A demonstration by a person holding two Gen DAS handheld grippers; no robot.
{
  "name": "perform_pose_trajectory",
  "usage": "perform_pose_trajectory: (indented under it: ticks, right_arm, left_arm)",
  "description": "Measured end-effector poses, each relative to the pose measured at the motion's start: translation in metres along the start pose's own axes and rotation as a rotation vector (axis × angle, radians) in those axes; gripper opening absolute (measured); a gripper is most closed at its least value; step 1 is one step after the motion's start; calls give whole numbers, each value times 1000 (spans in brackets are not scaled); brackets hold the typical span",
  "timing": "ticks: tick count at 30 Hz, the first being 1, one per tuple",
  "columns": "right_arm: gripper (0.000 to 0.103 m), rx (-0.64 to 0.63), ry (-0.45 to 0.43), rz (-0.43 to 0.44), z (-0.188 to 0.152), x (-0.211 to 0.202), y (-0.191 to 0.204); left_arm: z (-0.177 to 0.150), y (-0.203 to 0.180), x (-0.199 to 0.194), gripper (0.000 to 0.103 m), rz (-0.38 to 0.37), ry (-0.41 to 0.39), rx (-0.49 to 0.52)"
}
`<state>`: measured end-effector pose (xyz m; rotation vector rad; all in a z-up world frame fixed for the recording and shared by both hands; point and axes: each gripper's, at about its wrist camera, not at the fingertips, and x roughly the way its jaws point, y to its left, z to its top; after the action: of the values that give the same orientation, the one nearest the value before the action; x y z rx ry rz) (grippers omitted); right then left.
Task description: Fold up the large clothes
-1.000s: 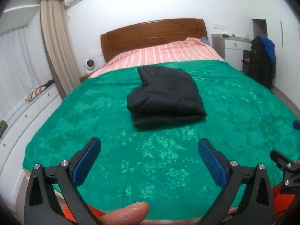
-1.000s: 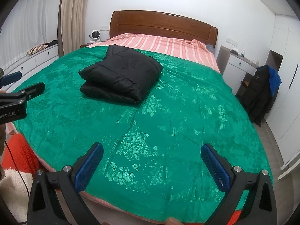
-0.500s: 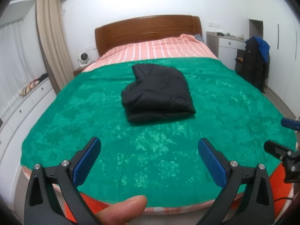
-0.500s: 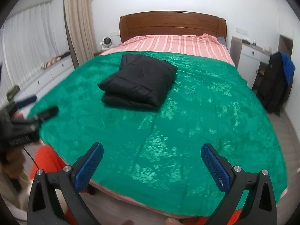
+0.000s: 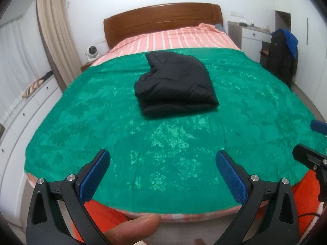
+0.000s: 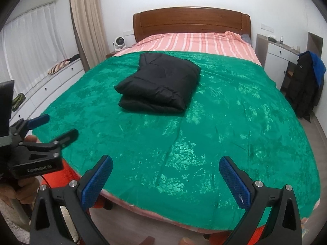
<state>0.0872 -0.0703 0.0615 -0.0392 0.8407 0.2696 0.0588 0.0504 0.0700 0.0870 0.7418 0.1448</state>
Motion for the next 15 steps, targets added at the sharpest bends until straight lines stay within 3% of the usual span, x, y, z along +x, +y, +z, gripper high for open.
perform_pose_trajectory:
  ticks: [15]
  right_arm:
    - [103, -17, -13, 10, 7, 6, 9]
  left_arm:
    - [2, 5, 1, 103, 10, -1, -26]
